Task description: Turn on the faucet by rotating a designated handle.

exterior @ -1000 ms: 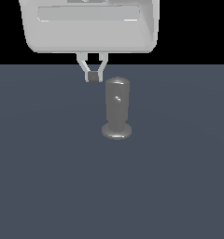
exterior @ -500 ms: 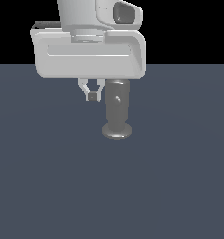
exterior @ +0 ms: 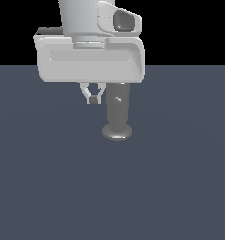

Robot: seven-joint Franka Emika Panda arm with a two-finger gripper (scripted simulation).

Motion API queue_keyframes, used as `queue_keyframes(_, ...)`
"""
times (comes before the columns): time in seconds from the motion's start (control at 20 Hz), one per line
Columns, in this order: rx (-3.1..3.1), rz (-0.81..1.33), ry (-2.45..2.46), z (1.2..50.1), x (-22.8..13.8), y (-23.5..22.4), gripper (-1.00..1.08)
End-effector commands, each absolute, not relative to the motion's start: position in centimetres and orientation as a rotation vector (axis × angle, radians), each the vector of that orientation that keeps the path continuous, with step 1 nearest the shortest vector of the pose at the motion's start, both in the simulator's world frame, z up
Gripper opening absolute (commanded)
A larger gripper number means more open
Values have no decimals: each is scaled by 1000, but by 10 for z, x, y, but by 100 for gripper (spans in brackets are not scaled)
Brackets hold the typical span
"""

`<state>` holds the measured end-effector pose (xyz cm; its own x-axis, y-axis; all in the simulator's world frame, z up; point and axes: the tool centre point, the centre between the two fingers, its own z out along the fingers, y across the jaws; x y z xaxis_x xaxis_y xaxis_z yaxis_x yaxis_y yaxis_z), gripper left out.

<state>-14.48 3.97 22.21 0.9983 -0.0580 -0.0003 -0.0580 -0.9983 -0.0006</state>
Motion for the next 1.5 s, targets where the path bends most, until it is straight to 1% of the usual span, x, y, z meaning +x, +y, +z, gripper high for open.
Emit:
queue_keyframes(0.0,-3139,0,93,222,-144,30,-100)
queue_keyframes(1.45,-3140,0,94,222,-126,-123,-100)
